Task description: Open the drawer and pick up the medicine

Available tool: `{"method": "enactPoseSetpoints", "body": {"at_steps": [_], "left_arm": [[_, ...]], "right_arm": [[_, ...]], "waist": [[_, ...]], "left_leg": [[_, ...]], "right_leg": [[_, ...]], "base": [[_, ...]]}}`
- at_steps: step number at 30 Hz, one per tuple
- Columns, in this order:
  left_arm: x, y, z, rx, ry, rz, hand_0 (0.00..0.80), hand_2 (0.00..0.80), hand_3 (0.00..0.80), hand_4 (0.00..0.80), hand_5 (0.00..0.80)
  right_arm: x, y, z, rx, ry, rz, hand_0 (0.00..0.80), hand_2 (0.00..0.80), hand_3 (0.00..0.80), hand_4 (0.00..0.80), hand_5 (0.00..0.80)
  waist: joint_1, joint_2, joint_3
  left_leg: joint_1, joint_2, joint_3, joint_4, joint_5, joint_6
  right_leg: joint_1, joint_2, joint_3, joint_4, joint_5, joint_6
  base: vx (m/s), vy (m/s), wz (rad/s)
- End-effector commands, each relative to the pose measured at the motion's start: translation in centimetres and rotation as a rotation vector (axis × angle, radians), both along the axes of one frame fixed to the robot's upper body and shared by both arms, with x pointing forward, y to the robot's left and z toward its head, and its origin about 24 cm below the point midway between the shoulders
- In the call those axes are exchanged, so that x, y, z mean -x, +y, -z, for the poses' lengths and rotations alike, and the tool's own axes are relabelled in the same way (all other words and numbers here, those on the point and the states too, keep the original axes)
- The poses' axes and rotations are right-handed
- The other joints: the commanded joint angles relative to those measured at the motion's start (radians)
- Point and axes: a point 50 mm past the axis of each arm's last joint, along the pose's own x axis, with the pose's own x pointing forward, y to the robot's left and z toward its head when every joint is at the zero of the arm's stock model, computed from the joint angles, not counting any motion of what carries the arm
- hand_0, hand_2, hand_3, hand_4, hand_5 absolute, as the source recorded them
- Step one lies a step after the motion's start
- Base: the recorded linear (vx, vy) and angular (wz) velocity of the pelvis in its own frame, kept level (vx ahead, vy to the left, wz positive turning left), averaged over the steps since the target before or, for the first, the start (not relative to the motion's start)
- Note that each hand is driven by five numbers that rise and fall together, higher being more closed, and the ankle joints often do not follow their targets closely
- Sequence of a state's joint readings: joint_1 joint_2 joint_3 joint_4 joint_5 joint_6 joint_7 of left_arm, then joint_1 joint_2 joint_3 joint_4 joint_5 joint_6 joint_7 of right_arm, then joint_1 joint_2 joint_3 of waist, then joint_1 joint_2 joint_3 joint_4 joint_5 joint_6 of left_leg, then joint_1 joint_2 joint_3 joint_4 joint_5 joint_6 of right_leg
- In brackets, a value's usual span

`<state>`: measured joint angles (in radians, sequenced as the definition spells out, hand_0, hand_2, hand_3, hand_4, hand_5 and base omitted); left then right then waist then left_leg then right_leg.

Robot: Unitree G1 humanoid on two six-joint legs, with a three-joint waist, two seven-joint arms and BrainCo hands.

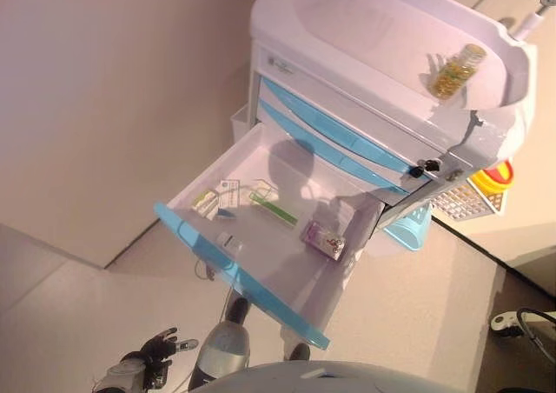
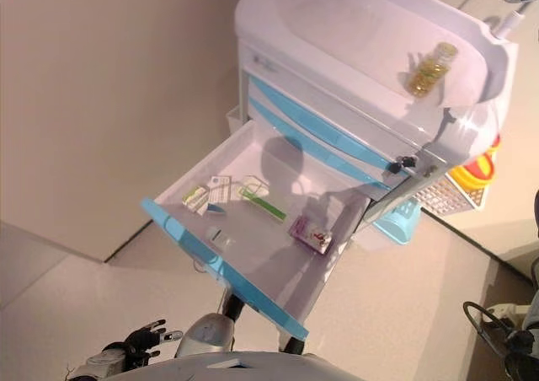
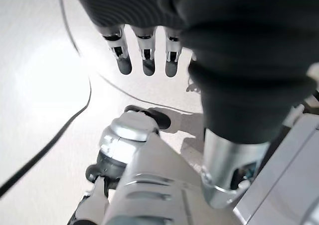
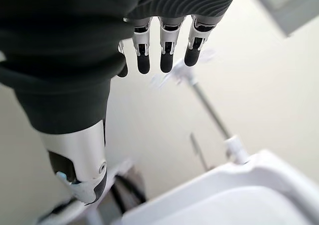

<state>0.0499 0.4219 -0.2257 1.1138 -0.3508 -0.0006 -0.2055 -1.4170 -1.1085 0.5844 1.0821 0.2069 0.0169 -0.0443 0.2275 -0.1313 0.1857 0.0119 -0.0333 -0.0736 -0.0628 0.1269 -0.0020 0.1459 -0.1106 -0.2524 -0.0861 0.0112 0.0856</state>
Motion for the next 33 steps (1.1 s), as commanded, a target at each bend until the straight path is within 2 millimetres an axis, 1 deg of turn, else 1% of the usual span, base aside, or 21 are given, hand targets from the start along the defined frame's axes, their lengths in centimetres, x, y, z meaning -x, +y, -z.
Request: {"method": "enactPoseSetpoints", "body": {"at_steps": [1,2,4,7,11,17,18,22,23,24,25,26,28,29,30,31,32,33], "left_arm": [[1.0,-0.3,0.4,0.0,0.076,0.078,0.0,0.0,0.0,0.0,0.0],[0.7,-0.6,0.5,0.01,0.076,0.085,0.0,0.0,0.0,0.0,0.0],[0.4,-0.9,0.5,0.016,0.075,0.092,0.0,0.0,0.0,0.0,0.0],[-0.2,-1.4,0.5,0.021,0.075,0.111,0.0,0.0,0.0,0.0,0.0],[-1.0,-2.1,0.6,0.034,0.065,0.145,0.0,0.0,0.0,0.0,0.0],[-2.0,-2.9,0.6,0.029,0.053,0.204,0.0,0.0,0.0,0.0,0.0],[-2.4,-3.1,0.6,0.032,0.046,0.201,0.0,0.0,0.0,0.0,0.0],[-3.2,-3.7,0.5,0.039,0.029,0.223,0.0,0.0,0.0,0.0,0.0],[-3.4,-3.8,0.5,0.041,0.024,0.232,0.0,0.0,0.0,0.0,0.0],[-3.5,-3.9,0.5,0.043,0.022,0.235,0.0,0.0,0.0,0.0,0.0],[-3.6,-4.2,0.5,0.051,0.018,0.251,0.0,0.0,0.0,0.0,0.0],[-3.7,-4.4,0.5,0.052,0.014,0.275,0.0,0.0,0.0,0.0,0.0],[-4.0,-4.9,0.5,0.032,-0.01,0.347,0.0,0.0,0.0,0.0,0.0],[-4.3,-5.1,0.4,0.017,-0.027,0.388,0.0,0.0,0.0,0.0,0.0],[-4.6,-5.3,0.3,0.006,-0.04,0.412,0.0,0.0,0.0,0.0,0.0],[-5.4,-5.5,0.0,-0.015,-0.067,0.458,0.0,0.0,0.0,0.0,0.0],[-6.2,-5.8,-0.4,-0.036,-0.099,0.502,0.0,0.0,0.0,0.0,0.0],[-7.0,-6.0,-0.7,-0.058,-0.129,0.547,0.0,0.0,0.0,0.0,0.0]], "right_arm": [[2.0,-1.2,-1.4,0.023,-0.105,0.005,0.0,0.0,0.0,0.0,0.0],[1.8,-1.1,-0.8,0.003,-0.113,-0.029,0.0,0.0,0.0,0.0,0.0],[1.5,-0.9,0.3,-0.022,-0.116,-0.075,0.0,0.0,0.0,0.0,0.0],[0.9,-0.3,2.4,-0.086,-0.111,-0.157,0.0,0.0,0.0,0.0,0.0],[0.2,0.4,6.5,-0.151,-0.059,-0.243,0.0,0.0,0.0,0.0,0.0],[-0.2,1.7,12.8,-0.273,0.023,-0.321,0.0,0.0,0.0,0.0,0.0],[-0.3,2.2,14.4,-0.307,0.042,-0.342,0.0,0.0,0.0,0.0,0.0],[0.2,4.0,19.9,-0.425,0.104,-0.374,0.0,0.0,0.0,0.0,0.0],[0.4,4.7,21.7,-0.448,0.137,-0.378,0.0,0.0,0.0,0.0,0.0],[0.5,5.0,22.6,-0.454,0.153,-0.379,0.0,0.0,0.0,0.0,0.0],[0.9,5.9,24.8,-0.472,0.199,-0.376,0.0,0.0,0.0,0.0,0.0],[1.2,6.4,26.1,-0.492,0.23,-0.37,0.0,0.0,0.0,0.0,0.0],[2.5,7.6,30.0,-0.535,0.32,-0.364,0.0,0.0,0.0,0.0,0.0],[3.1,7.9,31.5,-0.549,0.36,-0.353,0.0,0.0,0.0,0.0,0.0],[3.6,8.2,32.6,-0.547,0.392,-0.348,0.0,0.0,0.0,0.0,0.0],[4.7,8.8,34.6,-0.477,0.47,-0.344,0.0,0.0,0.0,0.0,0.0],[5.5,9.3,36.0,-0.389,0.534,-0.351,0.0,0.0,0.0,0.0,0.0],[6.2,9.6,37.0,-0.347,0.585,-0.358,0.0,0.0,0.0,0.0,0.0]], "waist": [[-0.036,-0.001,-0.103],[-0.053,0.011,-0.106],[-0.07,0.021,-0.11],[-0.103,0.031,-0.114],[-0.146,0.045,-0.117],[-0.193,0.057,-0.116],[-0.206,0.061,-0.114],[-0.233,0.069,-0.11],[-0.241,0.072,-0.108],[-0.243,0.074,-0.107],[-0.25,0.078,-0.105],[-0.253,0.08,-0.104],[-0.263,0.087,-0.1],[-0.267,0.09,-0.1],[-0.269,0.093,-0.099],[-0.275,0.099,-0.098],[-0.277,0.105,-0.097],[-0.279,0.109,-0.096]], "left_leg": [[0.062,0.006,0.058,0.028,-0.205,0.013],[0.065,0.007,0.069,0.03,-0.206,0.013],[0.068,0.007,0.083,0.031,-0.21,0.013],[0.074,0.01,0.111,0.038,-0.218,0.013],[0.086,0.014,0.142,0.039,-0.225,0.011],[0.1,0.026,0.186,0.04,-0.232,0.004],[0.102,0.028,0.196,0.043,-0.235,0.003],[0.103,0.033,0.22,0.052,-0.243,0.001],[0.105,0.035,0.224,0.052,-0.245,0.0],[0.105,0.035,0.226,0.052,-0.245,-0.001],[0.106,0.037,0.229,0.053,-0.245,0.0],[0.107,0.038,0.231,0.053,-0.246,0.0],[0.11,0.04,0.238,0.053,-0.246,0.001],[0.112,0.042,0.241,0.053,-0.246,0.001],[0.114,0.042,0.243,0.053,-0.246,0.001],[0.116,0.044,0.245,0.051,-0.244,0.001],[0.118,0.045,0.248,0.05,-0.243,0.002],[0.118,0.045,0.249,0.05,-0.242,0.003]], "right_leg": [[-0.074,-0.011,0.047,0.085,-0.021,0.034],[-0.074,-0.01,0.059,0.082,-0.02,0.033],[-0.076,-0.008,0.077,0.078,-0.018,0.033],[-0.08,-0.003,0.106,0.075,-0.018,0.029],[-0.082,0.005,0.139,0.073,-0.02,0.022],[-0.079,0.012,0.17,0.064,-0.019,0.017],[-0.079,0.014,0.176,0.063,-0.019,0.017],[-0.081,0.017,0.189,0.065,-0.024,0.014],[-0.081,0.018,0.191,0.065,-0.026,0.014],[-0.081,0.019,0.192,0.066,-0.026,0.014],[-0.081,0.019,0.195,0.067,-0.028,0.013],[-0.081,0.02,0.197,0.068,-0.03,0.013],[-0.081,0.023,0.204,0.072,-0.033,0.011],[-0.081,0.024,0.206,0.076,-0.036,0.011],[-0.081,0.024,0.207,0.079,-0.038,0.012],[-0.083,0.025,0.208,0.085,-0.041,0.013],[-0.083,0.024,0.207,0.089,-0.043,0.014],[-0.083,0.024,0.206,0.092,-0.045,0.016]], "base": [[-0.135,0.004,-0.22],[-0.126,0.007,-0.3],[-0.137,0.004,-0.41],[-0.122,-0.009,-0.37],[-0.097,-0.002,-0.42],[-0.053,-0.011,-0.33],[-0.031,-0.005,-0.24],[-0.018,-0.009,-0.21],[0.002,-0.011,-0.2],[0.003,-0.014,-0.13],[0.004,-0.015,-0.11],[0.009,-0.019,-0.07],[0.024,-0.014,-0.07],[0.034,-0.009,-0.1],[0.04,-0.004,-0.15],[0.04,0.0,-0.17],[0.043,0.0,-0.13],[0.04,-0.007,-0.07]]}}
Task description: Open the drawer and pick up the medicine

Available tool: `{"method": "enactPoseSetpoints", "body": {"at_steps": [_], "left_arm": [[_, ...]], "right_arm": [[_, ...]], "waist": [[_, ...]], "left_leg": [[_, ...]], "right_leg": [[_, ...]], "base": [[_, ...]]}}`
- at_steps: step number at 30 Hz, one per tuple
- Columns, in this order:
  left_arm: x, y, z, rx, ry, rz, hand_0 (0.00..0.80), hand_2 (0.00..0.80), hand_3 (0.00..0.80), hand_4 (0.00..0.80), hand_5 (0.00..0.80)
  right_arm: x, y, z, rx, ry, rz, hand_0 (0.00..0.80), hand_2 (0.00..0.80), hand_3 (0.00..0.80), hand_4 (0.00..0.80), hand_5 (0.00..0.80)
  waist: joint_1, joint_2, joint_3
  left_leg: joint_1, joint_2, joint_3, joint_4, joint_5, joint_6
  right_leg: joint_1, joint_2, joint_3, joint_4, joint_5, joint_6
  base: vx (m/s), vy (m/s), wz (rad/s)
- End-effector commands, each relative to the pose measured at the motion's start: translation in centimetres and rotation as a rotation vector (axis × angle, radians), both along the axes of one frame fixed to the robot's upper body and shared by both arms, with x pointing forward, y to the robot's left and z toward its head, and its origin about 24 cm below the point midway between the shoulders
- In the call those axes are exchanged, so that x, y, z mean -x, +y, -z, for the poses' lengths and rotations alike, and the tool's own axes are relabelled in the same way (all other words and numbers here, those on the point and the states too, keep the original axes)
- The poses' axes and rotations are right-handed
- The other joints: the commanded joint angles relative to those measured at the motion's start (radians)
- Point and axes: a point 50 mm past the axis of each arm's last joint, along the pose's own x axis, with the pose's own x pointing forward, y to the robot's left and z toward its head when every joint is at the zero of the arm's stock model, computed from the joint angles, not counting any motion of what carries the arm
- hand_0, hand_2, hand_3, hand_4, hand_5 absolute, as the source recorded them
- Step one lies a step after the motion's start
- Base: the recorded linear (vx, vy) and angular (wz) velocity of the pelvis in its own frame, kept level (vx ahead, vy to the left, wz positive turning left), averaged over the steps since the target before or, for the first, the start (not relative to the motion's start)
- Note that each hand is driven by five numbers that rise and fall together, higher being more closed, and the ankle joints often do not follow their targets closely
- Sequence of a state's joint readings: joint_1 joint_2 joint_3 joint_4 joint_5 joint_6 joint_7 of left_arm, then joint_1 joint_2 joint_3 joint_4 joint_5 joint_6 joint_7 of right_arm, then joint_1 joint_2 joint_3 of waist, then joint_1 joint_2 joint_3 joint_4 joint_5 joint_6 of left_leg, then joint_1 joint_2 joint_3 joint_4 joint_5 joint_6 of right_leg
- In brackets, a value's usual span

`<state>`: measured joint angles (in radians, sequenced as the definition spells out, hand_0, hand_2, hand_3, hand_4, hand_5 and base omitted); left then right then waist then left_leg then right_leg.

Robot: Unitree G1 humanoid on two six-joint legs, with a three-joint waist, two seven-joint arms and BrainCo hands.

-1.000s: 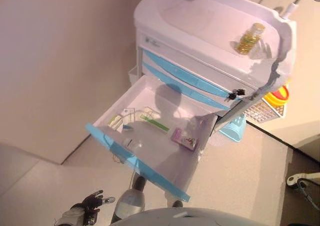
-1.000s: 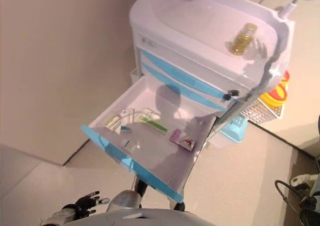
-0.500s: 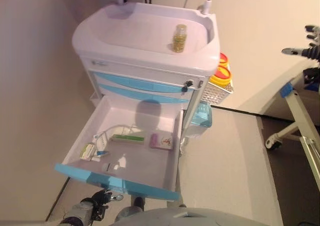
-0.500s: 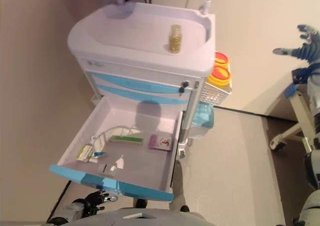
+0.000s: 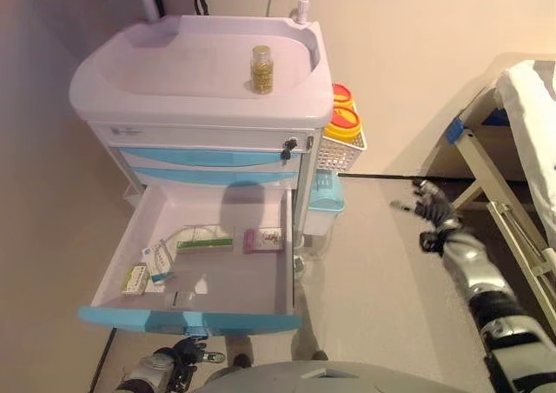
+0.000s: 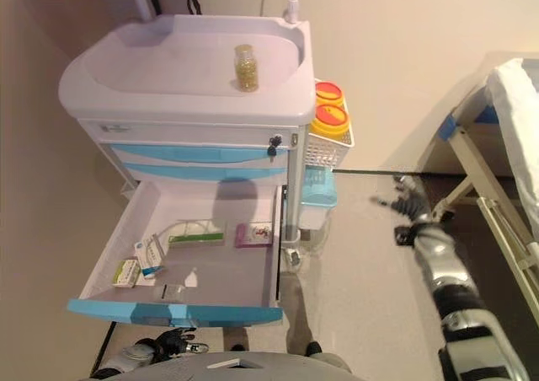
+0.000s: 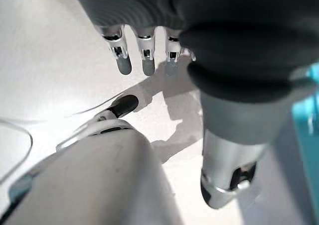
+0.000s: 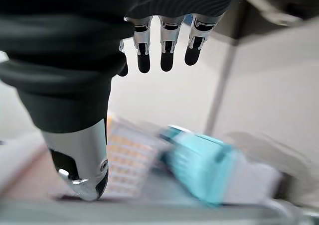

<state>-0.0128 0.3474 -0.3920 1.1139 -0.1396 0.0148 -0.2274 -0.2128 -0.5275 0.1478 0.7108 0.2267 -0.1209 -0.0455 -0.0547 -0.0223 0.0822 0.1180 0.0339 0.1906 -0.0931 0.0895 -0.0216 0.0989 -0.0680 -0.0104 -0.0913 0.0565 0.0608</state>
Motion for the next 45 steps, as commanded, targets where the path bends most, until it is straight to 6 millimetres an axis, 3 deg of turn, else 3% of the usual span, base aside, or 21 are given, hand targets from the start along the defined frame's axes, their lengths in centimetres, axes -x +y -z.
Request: {"method": "enactPoseSetpoints", "body": {"at_steps": [1,4,8,12,16,22,29,36,45], "left_arm": [[-6.4,-1.4,-2.3,-0.045,-0.245,0.231,0.0,0.0,0.0,0.0,0.0],[-9.3,-0.8,-4.3,-0.081,-0.353,0.283,0.0,0.0,0.0,0.0,0.0],[-11.3,-0.1,-6.1,-0.125,-0.452,0.311,0.0,0.0,0.0,0.0,0.0],[-12.0,0.3,-7.0,-0.163,-0.535,0.297,0.0,0.0,0.0,0.0,0.0],[-14.0,1.0,-9.3,-0.195,-0.657,0.255,0.0,0.0,0.0,0.0,0.0],[-17.8,1.7,-14.2,-0.248,-0.856,0.244,0.0,0.0,0.0,0.0,0.0],[-20.7,2.2,-18.7,-0.316,-1.033,0.224,0.0,0.0,0.0,0.0,0.0],[-23.5,2.7,-23.6,-0.349,-1.165,0.165,0.0,0.0,0.0,0.0,0.0],[-26.6,5.7,-32.5,-0.535,-1.302,0.058,0.0,0.0,0.0,0.0,0.0]], "right_arm": [[-0.2,1.1,0.1,0.235,-0.012,-0.174,0.0,0.0,0.0,0.0,0.0],[2.5,1.8,3.2,0.228,0.092,-0.19,0.0,0.0,0.0,0.0,0.0],[6.0,2.3,6.3,0.144,0.177,-0.075,0.0,0.0,0.0,0.0,0.0],[8.9,1.8,8.0,0.116,0.243,0.022,0.0,0.0,0.0,0.0,0.0],[10.5,1.3,8.8,0.196,0.345,-0.086,0.0,0.0,0.0,0.0,0.0],[9.3,0.2,8.1,0.222,0.339,-0.106,0.0,0.0,0.0,0.0,0.0],[6.3,2.5,6.4,0.194,0.183,-0.169,0.0,0.0,0.0,0.0,0.0],[5.3,4.1,5.8,0.2,0.125,-0.203,0.0,0.0,0.0,0.0,0.0],[5.1,4.1,5.6,0.199,0.104,-0.167,0.0,0.0,0.0,0.0,0.0]], "waist": [[0.001,0.003,0.01],[-0.008,0.014,0.02],[-0.027,0.033,0.043],[-0.055,0.061,0.076],[-0.078,0.077,0.141],[-0.061,0.061,0.248],[-0.059,0.031,0.351],[-0.073,0.024,0.403],[-0.112,0.003,0.438]], "left_leg": [[0.013,-0.022,-0.015,0.08,-0.203,0.023],[0.009,-0.024,-0.021,0.082,-0.198,0.027],[-0.006,-0.028,-0.034,0.092,-0.193,0.032],[-0.026,-0.035,-0.039,0.106,-0.193,0.038],[-0.083,-0.046,-0.034,0.172,-0.203,0.047],[-0.19,-0.045,-0.036,0.271,-0.21,0.051],[-0.362,-0.036,-0.036,0.435,-0.234,0.066],[-0.441,-0.035,-0.038,0.476,-0.23,0.068],[-0.521,-0.034,-0.025,0.531,-0.244,0.075]], "right_leg": [[-0.036,-0.019,-0.038,0.101,-0.092,0.042],[-0.042,-0.024,-0.041,0.118,-0.097,0.045],[-0.06,-0.027,-0.041,0.149,-0.108,0.042],[-0.095,-0.03,-0.03,0.19,-0.122,0.035],[-0.166,-0.036,-0.013,0.262,-0.139,0.023],[-0.256,-0.041,-0.014,0.33,-0.14,0.005],[-0.425,-0.034,0.004,0.453,-0.144,-0.017],[-0.509,-0.013,0.024,0.473,-0.125,-0.023],[-0.592,0.006,0.064,0.477,-0.093,-0.019]], "base": [[0.035,-0.013,-0.04],[0.032,-0.019,-0.08],[0.007,0.008,-0.02],[0.014,0.114,-0.05],[-0.054,0.139,-0.18],[-0.141,0.014,-0.23],[-0.085,-0.006,-0.03],[0.007,0.015,-0.04],[0.022,0.022,-0.04]]}}
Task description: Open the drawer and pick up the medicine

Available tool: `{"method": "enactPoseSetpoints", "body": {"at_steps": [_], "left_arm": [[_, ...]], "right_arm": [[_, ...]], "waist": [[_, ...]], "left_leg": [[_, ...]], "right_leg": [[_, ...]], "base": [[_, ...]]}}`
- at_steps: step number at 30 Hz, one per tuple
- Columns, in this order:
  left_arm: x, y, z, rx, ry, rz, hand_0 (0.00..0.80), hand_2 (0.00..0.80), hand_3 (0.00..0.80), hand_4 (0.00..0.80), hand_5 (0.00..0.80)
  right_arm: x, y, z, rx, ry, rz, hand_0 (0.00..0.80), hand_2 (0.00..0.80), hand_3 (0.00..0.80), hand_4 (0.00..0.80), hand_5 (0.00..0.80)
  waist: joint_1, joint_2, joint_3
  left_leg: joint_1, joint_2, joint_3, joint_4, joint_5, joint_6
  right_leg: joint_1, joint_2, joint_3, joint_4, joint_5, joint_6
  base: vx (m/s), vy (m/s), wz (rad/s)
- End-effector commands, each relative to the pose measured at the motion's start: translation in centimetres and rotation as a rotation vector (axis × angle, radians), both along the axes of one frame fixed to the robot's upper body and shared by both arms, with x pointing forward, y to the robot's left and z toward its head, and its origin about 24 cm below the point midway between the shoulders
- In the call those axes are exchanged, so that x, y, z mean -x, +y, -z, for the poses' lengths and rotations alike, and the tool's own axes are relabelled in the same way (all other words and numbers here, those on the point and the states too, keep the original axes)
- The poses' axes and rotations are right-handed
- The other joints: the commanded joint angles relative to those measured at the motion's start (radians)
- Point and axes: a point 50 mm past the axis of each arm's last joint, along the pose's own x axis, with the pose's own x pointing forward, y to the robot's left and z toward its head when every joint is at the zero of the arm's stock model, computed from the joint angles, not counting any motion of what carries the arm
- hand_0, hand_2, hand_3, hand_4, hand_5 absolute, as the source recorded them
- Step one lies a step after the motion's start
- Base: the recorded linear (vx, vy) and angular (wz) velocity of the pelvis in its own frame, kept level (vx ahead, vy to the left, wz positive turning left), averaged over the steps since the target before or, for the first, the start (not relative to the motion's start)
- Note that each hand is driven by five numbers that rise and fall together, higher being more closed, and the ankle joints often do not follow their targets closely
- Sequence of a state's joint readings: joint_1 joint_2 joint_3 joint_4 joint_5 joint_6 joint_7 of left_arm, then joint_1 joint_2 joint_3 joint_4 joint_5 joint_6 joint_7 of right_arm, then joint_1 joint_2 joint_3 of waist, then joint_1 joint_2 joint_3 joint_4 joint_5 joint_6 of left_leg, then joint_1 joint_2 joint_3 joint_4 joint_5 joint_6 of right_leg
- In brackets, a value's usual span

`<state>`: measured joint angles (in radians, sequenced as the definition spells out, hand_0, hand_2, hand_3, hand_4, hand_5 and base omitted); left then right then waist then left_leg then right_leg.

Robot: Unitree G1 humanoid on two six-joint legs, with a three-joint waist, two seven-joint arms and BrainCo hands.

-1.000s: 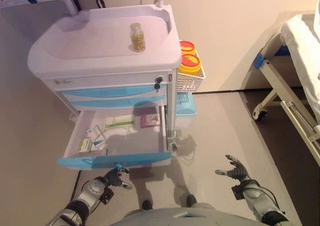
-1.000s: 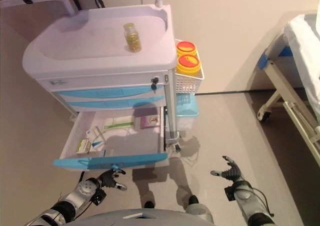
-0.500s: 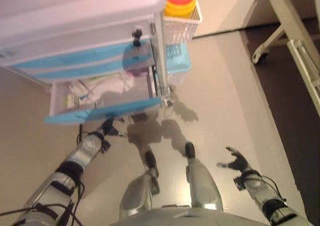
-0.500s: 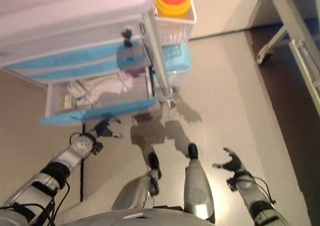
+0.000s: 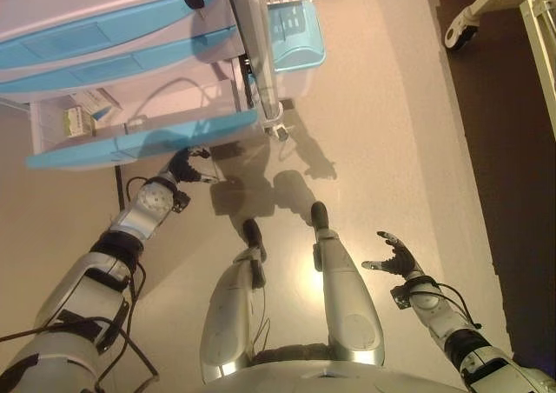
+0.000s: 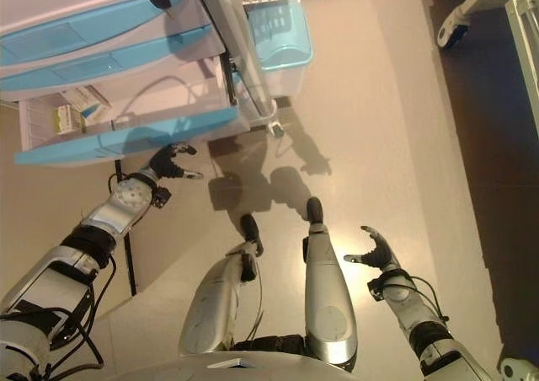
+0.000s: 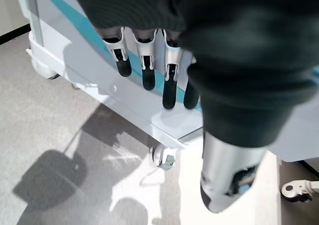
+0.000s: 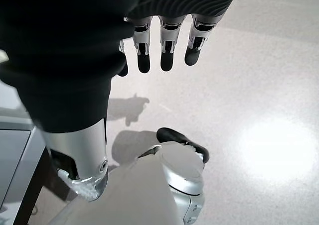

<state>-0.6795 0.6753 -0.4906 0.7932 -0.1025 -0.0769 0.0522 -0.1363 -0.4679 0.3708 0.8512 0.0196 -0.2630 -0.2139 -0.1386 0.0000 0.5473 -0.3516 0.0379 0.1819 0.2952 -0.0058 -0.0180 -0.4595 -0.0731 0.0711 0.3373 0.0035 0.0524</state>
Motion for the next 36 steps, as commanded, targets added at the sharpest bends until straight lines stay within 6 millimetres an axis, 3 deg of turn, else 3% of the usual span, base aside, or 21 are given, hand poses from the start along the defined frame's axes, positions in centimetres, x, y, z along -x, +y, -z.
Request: {"method": "enactPoseSetpoints", "body": {"at_steps": [1,11,16,19,22,28,30,32,36], "left_arm": [[-1.6,4.0,-9.3,-0.028,-0.276,-0.162,0.0,0.0,0.0,0.0,0.0],[-1.6,7.7,-18.4,0.042,-0.544,-0.468,0.0,0.0,0.0,0.0,0.0],[-0.4,9.5,-21.2,-0.08,-0.675,-0.665,0.0,0.0,0.0,0.0,0.0],[-0.1,9.8,-22.1,-0.036,-0.726,-0.71,0.0,0.0,0.0,0.0,0.0],[-0.5,9.3,-21.9,0.005,-0.724,-0.707,0.0,0.0,0.0,0.0,0.0],[-1.2,9.1,-19.7,0.07,-0.634,-0.677,0.0,0.0,0.0,0.0,0.0],[-1.2,9.4,-18.6,0.107,-0.597,-0.665,0.0,0.0,0.0,0.0,0.0],[-1.2,9.4,-17.2,0.148,-0.561,-0.638,0.0,0.0,0.0,0.0,0.0],[-1.8,7.7,-13.0,0.276,-0.499,-0.493,0.0,0.0,0.0,0.0,0.0]], "right_arm": [[1.0,0.8,0.2,-0.03,-0.017,-0.018,0.0,0.0,0.0,0.0,0.0],[1.0,2.9,0.3,-0.051,-0.028,-0.089,0.0,0.0,0.0,0.0,0.0],[1.0,3.0,0.4,-0.057,-0.02,-0.11,0.0,0.0,0.0,0.0,0.0],[1.0,3.0,0.4,-0.057,-0.017,-0.121,0.0,0.0,0.0,0.0,0.0],[0.7,3.4,0.4,-0.068,-0.024,-0.136,0.0,0.0,0.0,0.0,0.0],[0.3,4.6,0.3,-0.09,-0.038,-0.153,0.0,0.0,0.0,0.0,0.0],[0.2,4.7,0.3,-0.092,-0.043,-0.155,0.0,0.0,0.0,0.0,0.0],[0.2,4.8,0.3,-0.099,-0.046,-0.15,0.0,0.0,0.0,0.0,0.0],[0.2,4.7,0.3,-0.085,-0.042,-0.139,0.0,0.0,0.0,0.0,0.0]], "waist": [[-0.034,-0.022,-0.027],[-0.071,-0.048,-0.027],[-0.078,-0.057,-0.027],[-0.081,-0.063,-0.028],[-0.082,-0.069,-0.028],[-0.074,-0.081,-0.028],[-0.073,-0.088,-0.027],[-0.066,-0.085,-0.027],[-0.045,-0.063,-0.027]], "left_leg": [[-0.061,-0.037,-0.013,0.15,-0.152,0.073],[-0.109,-0.034,0.004,0.18,-0.178,0.081],[-0.11,-0.024,-0.005,0.214,-0.228,0.077],[-0.11,-0.02,-0.003,0.222,-0.238,0.08],[-0.113,-0.019,-0.003,0.229,-0.247,0.083],[-0.109,-0.016,-0.004,0.22,-0.25,0.084],[-0.118,-0.016,0.008,0.205,-0.215,0.087],[-0.113,-0.02,0.004,0.2,-0.215,0.088],[-0.086,-0.035,-0.01,0.176,-0.206,0.088]], "right_leg": [[-0.044,0.012,-0.015,0.052,-0.038,-0.01],[-0.092,0.026,0.02,0.034,-0.016,0.0],[-0.084,0.037,0.029,0.041,-0.043,0.006],[-0.083,0.041,0.033,0.046,-0.047,0.005],[-0.087,0.047,0.035,0.052,-0.049,0.006],[-0.085,0.053,0.031,0.048,-0.047,0.01],[-0.093,0.05,0.029,0.037,-0.021,0.004],[-0.088,0.048,0.025,0.04,-0.026,0.004],[-0.068,0.04,0.018,0.045,-0.036,0.002]], "base": [[0.041,0.03,-0.08],[0.025,0.017,-0.1],[0.058,0.018,-0.16],[0.007,0.013,-0.11],[0.002,0.001,-0.02],[-0.016,-0.038,0.01],[-0.12,-0.075,0.01],[-0.077,-0.074,0.01],[-0.032,-0.057,0.07]]}}
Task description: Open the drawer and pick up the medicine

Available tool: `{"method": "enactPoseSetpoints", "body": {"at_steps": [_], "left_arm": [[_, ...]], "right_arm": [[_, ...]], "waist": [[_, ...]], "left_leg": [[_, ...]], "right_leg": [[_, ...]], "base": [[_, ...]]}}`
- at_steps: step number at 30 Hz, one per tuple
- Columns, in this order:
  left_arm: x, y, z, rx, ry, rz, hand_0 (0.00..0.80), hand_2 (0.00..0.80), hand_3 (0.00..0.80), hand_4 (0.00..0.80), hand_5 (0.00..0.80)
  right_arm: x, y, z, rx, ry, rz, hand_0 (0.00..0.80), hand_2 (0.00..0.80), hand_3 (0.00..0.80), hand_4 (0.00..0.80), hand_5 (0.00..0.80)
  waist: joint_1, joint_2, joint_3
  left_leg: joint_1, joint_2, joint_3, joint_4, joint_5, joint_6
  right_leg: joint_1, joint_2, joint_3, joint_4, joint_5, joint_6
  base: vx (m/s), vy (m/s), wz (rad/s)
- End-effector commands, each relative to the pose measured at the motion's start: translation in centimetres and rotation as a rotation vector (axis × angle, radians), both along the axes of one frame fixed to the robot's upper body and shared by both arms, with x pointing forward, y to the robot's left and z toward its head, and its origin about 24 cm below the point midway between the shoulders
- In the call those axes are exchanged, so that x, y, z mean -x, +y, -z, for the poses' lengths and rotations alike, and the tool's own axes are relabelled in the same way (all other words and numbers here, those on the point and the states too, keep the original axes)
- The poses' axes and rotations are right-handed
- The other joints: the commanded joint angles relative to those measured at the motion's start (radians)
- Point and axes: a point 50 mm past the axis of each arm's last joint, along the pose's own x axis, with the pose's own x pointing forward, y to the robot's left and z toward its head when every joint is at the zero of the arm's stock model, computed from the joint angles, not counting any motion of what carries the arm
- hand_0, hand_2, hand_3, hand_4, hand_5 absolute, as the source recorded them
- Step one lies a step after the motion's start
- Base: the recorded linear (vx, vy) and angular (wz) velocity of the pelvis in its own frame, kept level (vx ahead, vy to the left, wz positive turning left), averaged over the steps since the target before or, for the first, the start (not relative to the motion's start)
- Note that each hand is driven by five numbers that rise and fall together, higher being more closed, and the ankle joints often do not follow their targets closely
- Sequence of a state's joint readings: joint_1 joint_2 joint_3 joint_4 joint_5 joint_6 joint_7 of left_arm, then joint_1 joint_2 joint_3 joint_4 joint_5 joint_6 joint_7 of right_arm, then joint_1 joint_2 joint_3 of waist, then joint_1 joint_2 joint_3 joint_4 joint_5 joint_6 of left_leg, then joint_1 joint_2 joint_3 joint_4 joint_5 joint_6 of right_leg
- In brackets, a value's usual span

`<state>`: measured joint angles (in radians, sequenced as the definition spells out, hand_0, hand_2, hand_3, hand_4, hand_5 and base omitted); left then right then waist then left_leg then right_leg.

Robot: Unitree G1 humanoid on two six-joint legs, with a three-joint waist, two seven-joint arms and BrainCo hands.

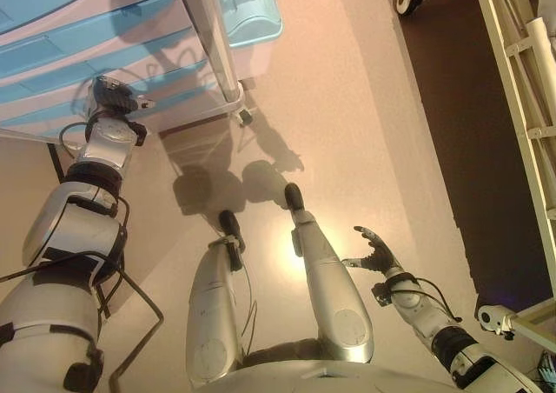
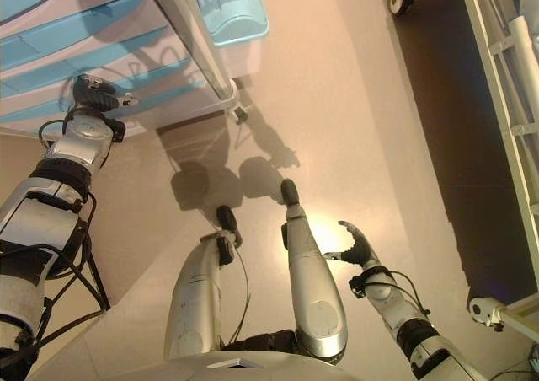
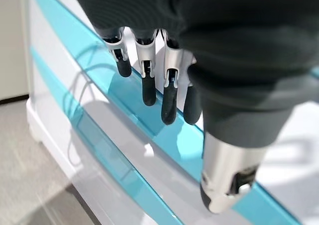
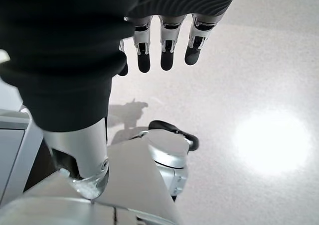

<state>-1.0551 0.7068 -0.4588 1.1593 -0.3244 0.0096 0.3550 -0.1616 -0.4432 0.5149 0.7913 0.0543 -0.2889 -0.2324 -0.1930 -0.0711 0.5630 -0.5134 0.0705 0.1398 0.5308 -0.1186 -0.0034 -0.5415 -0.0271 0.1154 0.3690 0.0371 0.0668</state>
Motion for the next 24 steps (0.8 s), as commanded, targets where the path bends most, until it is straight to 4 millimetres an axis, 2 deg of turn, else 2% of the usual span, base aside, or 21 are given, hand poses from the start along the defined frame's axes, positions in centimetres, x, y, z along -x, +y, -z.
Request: {"method": "enactPoseSetpoints", "body": {"at_steps": [1,2,3,4,5,6,7,11,14,17,19,24], "left_arm": [[1.0,1.3,-2.7,0.118,-0.237,0.096,0.0,0.0,0.0,0.0,0.0],[0.9,0.2,-0.8,0.224,-0.246,0.204,0.0,0.0,0.0,0.0,0.0],[1.0,0.0,-0.6,0.239,-0.245,0.219,0.0,0.0,0.0,0.0,0.0],[1.1,-1.4,1.5,0.319,-0.231,0.318,0.0,0.0,0.0,0.0,0.0],[1.3,-1.9,2.4,0.347,-0.222,0.353,0.0,0.0,0.0,0.0,0.0],[2.2,-2.9,5.3,0.413,-0.187,0.417,0.0,0.0,0.0,0.0,0.0],[2.6,-3.1,6.5,0.444,-0.172,0.43,0.0,0.0,0.0,0.0,0.0],[6.1,-3.8,13.3,0.614,-0.056,0.449,0.0,0.0,0.0,0.0,0.0],[10.2,-5.1,19.8,0.687,0.132,0.407,0.0,0.0,0.0,0.0,0.0],[13.2,-5.3,23.5,0.724,0.287,0.351,0.0,0.0,0.0,0.0,0.0],[16.8,-6.3,27.0,0.757,0.445,0.324,0.0,0.0,0.0,0.0,0.0],[23.1,-8.0,31.3,0.813,0.707,0.319,0.0,0.0,0.0,0.0,0.0]], "right_arm": [[1.0,0.6,0.5,-0.027,0.004,0.007,0.0,0.0,0.0,0.0,0.0],[1.1,0.5,0.7,-0.02,0.006,0.016,0.0,0.0,0.0,0.0,0.0],[1.1,0.4,0.7,-0.019,0.006,0.018,0.0,0.0,0.0,0.0,0.0],[1.3,0.1,0.8,-0.017,0.01,0.034,0.0,0.0,0.0,0.0,0.0],[1.3,-0.1,0.9,-0.018,0.013,0.042,0.0,0.0,0.0,0.0,0.0],[1.4,-0.4,0.9,-0.012,0.02,0.057,0.0,0.0,0.0,0.0,0.0],[1.4,-0.6,1.0,-0.011,0.026,0.062,0.0,0.0,0.0,0.0,0.0],[2.5,-1.4,1.8,0.0,0.082,0.073,0.0,0.0,0.0,0.0,0.0],[4.1,-1.9,3.0,0.005,0.159,0.074,0.0,0.0,0.0,0.0,0.0],[5.4,-2.3,3.8,0.011,0.226,0.061,0.0,0.0,0.0,0.0,0.0],[6.8,-2.6,4.7,0.012,0.297,0.05,0.0,0.0,0.0,0.0,0.0],[9.1,-2.6,6.2,-0.011,0.409,0.057,0.0,0.0,0.0,0.0,0.0]], "waist": [[0.015,0.014,-0.043],[0.026,0.024,-0.043],[0.026,0.026,-0.043],[0.037,0.034,-0.048],[0.042,0.038,-0.052],[0.059,0.049,-0.064],[0.064,0.053,-0.07],[0.095,0.067,-0.119],[0.117,0.077,-0.181],[0.128,0.083,-0.233],[0.139,0.086,-0.289],[0.161,0.088,-0.375]], "left_leg": [[0.086,-0.072,0.027,-0.068,-0.09,0.074],[0.104,-0.08,0.019,-0.08,-0.087,0.075],[0.107,-0.081,0.018,-0.082,-0.086,0.075],[0.125,-0.088,0.011,-0.096,-0.078,0.073],[0.131,-0.092,0.007,-0.103,-0.074,0.071],[0.157,-0.1,-0.003,-0.126,-0.064,0.067],[0.169,-0.103,-0.007,-0.136,-0.06,0.066],[0.237,-0.113,-0.035,-0.206,-0.033,0.052],[0.307,-0.111,-0.055,-0.294,0.003,0.034],[0.357,-0.106,-0.061,-0.357,0.025,0.021],[0.409,-0.103,-0.065,-0.407,0.034,0.011],[0.485,-0.099,-0.062,-0.478,0.052,-0.002]], "right_leg": [[0.023,-0.009,-0.029,0.013,-0.073,-0.013],[0.039,-0.016,-0.034,0.012,-0.078,-0.014],[0.042,-0.017,-0.036,0.012,-0.079,-0.014],[0.062,-0.024,-0.044,0.005,-0.081,-0.015],[0.069,-0.028,-0.048,0.002,-0.082,-0.016],[0.098,-0.039,-0.062,-0.011,-0.084,-0.017],[0.111,-0.043,-0.067,-0.018,-0.084,-0.017],[0.197,-0.062,-0.103,-0.074,-0.087,-0.013],[0.283,-0.065,-0.141,-0.132,-0.09,-0.009],[0.345,-0.061,-0.165,-0.184,-0.086,-0.009],[0.408,-0.055,-0.182,-0.236,-0.083,-0.008],[0.496,-0.044,-0.219,-0.318,-0.066,-0.004]], "base": [[-0.018,-0.045,0.11],[-0.014,-0.036,0.15],[-0.011,-0.046,0.18],[-0.002,-0.036,0.16],[0.002,-0.067,0.13],[0.009,-0.061,0.12],[0.01,-0.08,0.18],[0.022,-0.065,0.22],[0.041,-0.054,0.31],[0.041,-0.024,0.29],[0.09,-0.019,0.23],[0.063,-0.027,0.16]]}}
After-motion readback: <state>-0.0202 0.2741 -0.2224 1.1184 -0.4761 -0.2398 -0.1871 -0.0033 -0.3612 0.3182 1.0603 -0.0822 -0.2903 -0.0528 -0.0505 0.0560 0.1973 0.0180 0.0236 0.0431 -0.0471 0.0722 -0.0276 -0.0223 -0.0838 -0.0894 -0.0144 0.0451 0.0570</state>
